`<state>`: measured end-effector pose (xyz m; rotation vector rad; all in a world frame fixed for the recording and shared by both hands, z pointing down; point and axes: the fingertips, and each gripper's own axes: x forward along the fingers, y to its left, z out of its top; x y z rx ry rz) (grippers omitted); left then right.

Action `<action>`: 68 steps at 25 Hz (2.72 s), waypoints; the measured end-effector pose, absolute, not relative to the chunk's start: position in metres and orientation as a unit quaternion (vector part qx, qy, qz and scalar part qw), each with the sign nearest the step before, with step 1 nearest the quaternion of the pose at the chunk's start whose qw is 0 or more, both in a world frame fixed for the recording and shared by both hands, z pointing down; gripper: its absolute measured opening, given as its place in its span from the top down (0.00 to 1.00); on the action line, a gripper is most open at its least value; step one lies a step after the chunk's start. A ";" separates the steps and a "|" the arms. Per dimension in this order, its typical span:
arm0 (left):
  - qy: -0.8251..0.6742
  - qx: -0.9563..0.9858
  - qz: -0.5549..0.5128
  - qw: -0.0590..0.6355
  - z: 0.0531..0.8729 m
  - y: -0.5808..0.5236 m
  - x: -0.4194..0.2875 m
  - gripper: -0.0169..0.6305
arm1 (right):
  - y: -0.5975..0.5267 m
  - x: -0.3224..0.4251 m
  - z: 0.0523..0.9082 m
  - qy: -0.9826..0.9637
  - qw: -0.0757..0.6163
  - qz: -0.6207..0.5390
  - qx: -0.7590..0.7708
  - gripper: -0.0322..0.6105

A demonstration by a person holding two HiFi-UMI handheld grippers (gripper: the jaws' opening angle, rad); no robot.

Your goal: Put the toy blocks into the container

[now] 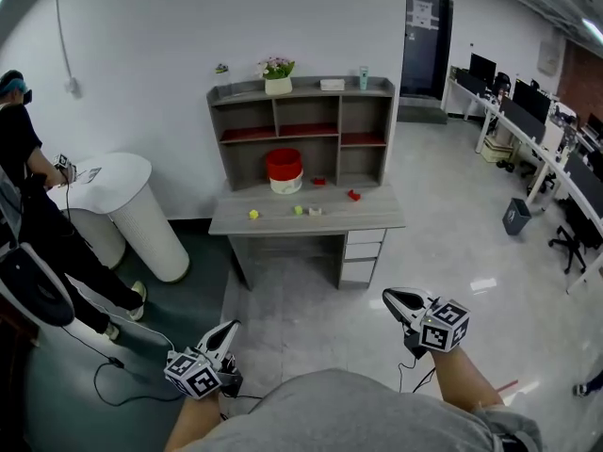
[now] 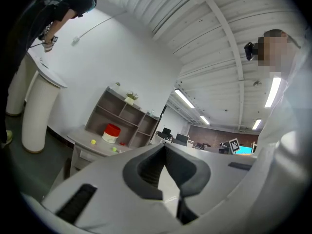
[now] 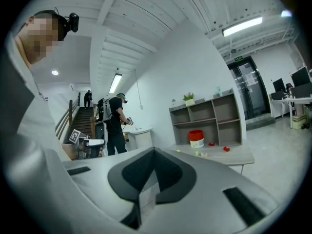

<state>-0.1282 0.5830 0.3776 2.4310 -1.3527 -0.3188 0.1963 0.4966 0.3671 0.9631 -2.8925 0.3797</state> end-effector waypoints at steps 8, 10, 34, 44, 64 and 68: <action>-0.464 0.860 -0.115 0.180 0.380 0.573 -0.060 0.95 | 0.507 0.252 0.371 -0.946 0.052 0.106 0.303 0.93; -0.461 0.860 -0.115 0.184 0.382 0.571 -0.040 0.95 | 0.510 0.269 0.373 -0.946 0.058 0.105 0.300 0.93; -0.422 0.872 -0.108 0.222 0.432 0.441 -0.058 0.95 | 0.407 0.232 0.430 -0.940 0.110 0.121 0.298 0.92; -0.384 0.894 -0.103 0.206 0.406 0.284 -0.200 0.95 | 0.261 0.092 0.403 -0.931 0.083 0.121 0.333 0.92; -0.469 0.847 -0.094 0.234 0.450 0.165 -0.296 0.95 | 0.059 0.010 0.444 -0.942 0.111 0.145 0.282 0.92; -0.505 0.827 -0.092 0.229 0.455 0.123 -0.281 0.95 | -0.007 0.021 0.451 -0.951 0.097 0.145 0.255 0.92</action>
